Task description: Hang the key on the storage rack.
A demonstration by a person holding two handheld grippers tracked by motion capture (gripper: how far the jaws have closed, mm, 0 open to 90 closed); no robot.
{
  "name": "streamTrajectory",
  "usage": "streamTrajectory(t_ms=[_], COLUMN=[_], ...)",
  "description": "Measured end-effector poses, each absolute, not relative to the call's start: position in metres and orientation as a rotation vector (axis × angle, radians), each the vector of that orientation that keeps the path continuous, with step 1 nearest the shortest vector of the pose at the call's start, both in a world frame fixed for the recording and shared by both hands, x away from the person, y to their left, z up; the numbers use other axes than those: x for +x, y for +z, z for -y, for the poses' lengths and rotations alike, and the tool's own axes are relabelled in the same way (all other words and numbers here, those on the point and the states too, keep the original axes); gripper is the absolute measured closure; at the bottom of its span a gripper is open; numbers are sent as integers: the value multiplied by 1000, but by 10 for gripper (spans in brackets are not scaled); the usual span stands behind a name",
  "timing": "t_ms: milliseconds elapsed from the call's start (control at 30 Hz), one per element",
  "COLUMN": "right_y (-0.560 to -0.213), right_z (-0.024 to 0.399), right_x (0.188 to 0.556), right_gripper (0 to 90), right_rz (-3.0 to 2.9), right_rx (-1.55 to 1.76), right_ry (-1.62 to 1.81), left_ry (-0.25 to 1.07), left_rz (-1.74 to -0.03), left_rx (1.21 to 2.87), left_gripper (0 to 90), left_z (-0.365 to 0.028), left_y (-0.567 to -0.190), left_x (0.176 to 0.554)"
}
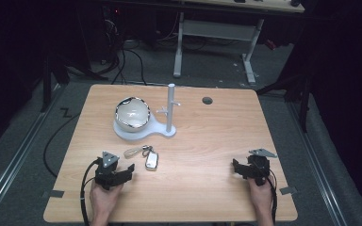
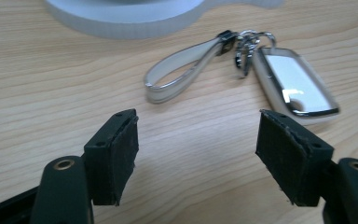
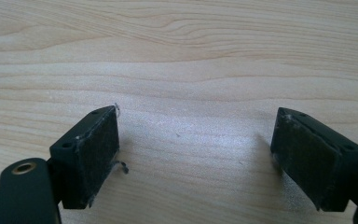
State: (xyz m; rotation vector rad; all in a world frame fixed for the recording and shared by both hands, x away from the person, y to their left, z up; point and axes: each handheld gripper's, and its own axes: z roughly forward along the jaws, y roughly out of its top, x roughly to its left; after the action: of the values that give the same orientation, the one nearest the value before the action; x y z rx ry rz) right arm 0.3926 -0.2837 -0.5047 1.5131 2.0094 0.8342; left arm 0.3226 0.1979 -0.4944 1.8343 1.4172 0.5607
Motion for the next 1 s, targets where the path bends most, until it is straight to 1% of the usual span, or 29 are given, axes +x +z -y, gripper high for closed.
streamTrajectory(t_ms=[167, 333, 600, 767, 1000], right_y=[-505, -505, -505, -505, -505], right_z=[284, 284, 284, 284, 284], right_x=[393, 393, 393, 393, 393], right_gripper=[154, 154, 154, 154, 154], right_rz=[-2010, -2010, -2010, -2010, -2010], right_rx=[1513, 1513, 1513, 1513, 1513], right_ry=[834, 834, 834, 834, 834], left_ry=[526, 545, 508, 514, 499], left_rz=[-1394, -1391, -1359, -1334, -1356], left_rx=[1849, 1877, 1877, 1914, 1919], left_gripper=[293, 303, 331, 335, 331], left_z=[-185, -176, -164, -151, -140], left_y=[-493, -491, -488, -487, -490], left_x=[328, 337, 348, 353, 356])
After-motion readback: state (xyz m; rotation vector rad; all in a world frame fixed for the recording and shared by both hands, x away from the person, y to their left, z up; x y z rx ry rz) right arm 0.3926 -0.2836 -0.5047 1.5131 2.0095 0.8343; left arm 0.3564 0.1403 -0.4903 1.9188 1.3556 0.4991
